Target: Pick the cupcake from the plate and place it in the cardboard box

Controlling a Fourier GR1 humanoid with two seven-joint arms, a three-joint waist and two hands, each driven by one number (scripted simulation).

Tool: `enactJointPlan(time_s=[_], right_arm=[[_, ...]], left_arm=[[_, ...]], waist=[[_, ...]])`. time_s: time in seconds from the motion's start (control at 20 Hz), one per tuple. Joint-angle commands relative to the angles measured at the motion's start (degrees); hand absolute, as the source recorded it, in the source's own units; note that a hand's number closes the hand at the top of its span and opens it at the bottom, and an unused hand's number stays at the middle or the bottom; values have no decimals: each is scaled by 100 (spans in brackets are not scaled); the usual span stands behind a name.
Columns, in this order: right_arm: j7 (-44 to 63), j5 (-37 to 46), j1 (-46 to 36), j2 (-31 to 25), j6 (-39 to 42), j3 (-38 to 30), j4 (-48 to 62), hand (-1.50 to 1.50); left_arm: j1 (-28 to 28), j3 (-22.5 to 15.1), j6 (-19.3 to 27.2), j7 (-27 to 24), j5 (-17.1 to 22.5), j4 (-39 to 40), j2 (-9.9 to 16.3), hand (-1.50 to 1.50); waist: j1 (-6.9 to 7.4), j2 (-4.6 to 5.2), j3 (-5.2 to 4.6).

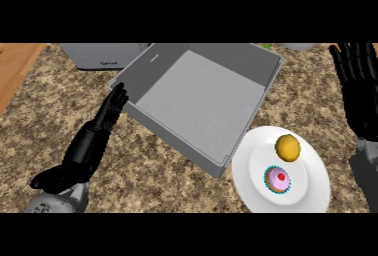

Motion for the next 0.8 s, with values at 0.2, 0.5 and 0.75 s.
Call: enactJointPlan(time_s=[0.2,0.5,0.75], right_arm=[[94,848,512,309,-1882,-629,-412,-150],[485,2135,1769,1053,-4119,-809,380,-150],[1006,3553,2671,1424,-4807,296,-738,-150]], left_arm=[[558,842,628,650,-488,600,716,0],[927,932,638,823,-337,827,689,0],[895,846,544,869,-473,834,617,0]], waist=[[44,144,-129],[-46,182,-136],[72,187,-138]])
